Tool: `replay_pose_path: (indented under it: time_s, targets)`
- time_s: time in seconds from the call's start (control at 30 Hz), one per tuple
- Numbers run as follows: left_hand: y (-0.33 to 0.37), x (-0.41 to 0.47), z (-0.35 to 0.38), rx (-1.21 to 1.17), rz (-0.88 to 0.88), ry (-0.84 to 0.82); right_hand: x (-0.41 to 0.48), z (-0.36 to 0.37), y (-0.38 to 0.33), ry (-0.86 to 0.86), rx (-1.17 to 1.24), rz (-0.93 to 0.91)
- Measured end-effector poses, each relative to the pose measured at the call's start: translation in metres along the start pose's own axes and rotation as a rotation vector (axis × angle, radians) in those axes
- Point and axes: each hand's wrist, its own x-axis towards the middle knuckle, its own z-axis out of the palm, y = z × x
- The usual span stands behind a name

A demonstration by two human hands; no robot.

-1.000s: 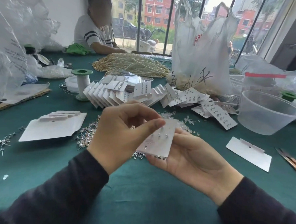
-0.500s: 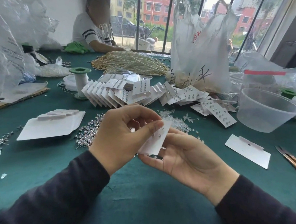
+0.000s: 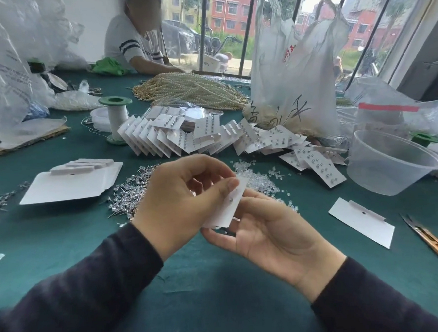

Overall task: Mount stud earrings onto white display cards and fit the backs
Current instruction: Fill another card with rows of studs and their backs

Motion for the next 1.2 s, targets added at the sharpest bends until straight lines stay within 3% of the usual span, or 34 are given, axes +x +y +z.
replay_pose_path:
  time_s: [0.2,0.33,0.43,0.77,0.87,0.97,1.0,1.07,1.13,1.2]
  targets:
    - [0.004,-0.001,-0.002,0.039,0.065,-0.035,0.000,0.001,0.000,-0.018,0.029,-0.014]
    - [0.008,-0.003,-0.002,0.299,0.210,-0.115,-0.001,0.002,-0.003,0.025,0.097,-0.051]
    - [0.006,-0.003,0.001,0.347,0.255,-0.065,-0.001,0.003,-0.004,0.091,0.110,-0.081]
    - [0.000,0.001,0.002,-0.201,-0.122,0.029,-0.002,0.000,-0.007,0.187,0.016,-0.169]
    - [-0.005,0.006,-0.005,-0.417,-0.347,0.115,-0.004,-0.006,-0.016,0.230,-0.094,-0.188]
    - [-0.010,0.012,-0.012,-0.521,-0.539,0.210,-0.006,-0.018,-0.032,0.340,-0.313,-0.279]
    - [-0.011,0.013,-0.013,-0.539,-0.588,0.233,-0.007,-0.024,-0.036,0.409,-0.484,-0.322]
    - [-0.013,0.015,-0.014,-0.558,-0.674,0.294,-0.006,-0.037,-0.042,0.581,-1.138,-0.372]
    - [-0.014,0.016,-0.014,-0.567,-0.741,0.356,-0.003,-0.049,-0.040,0.618,-1.694,-0.293]
    - [-0.016,0.017,-0.016,-0.585,-0.780,0.392,0.001,-0.054,-0.034,0.604,-1.790,-0.236]
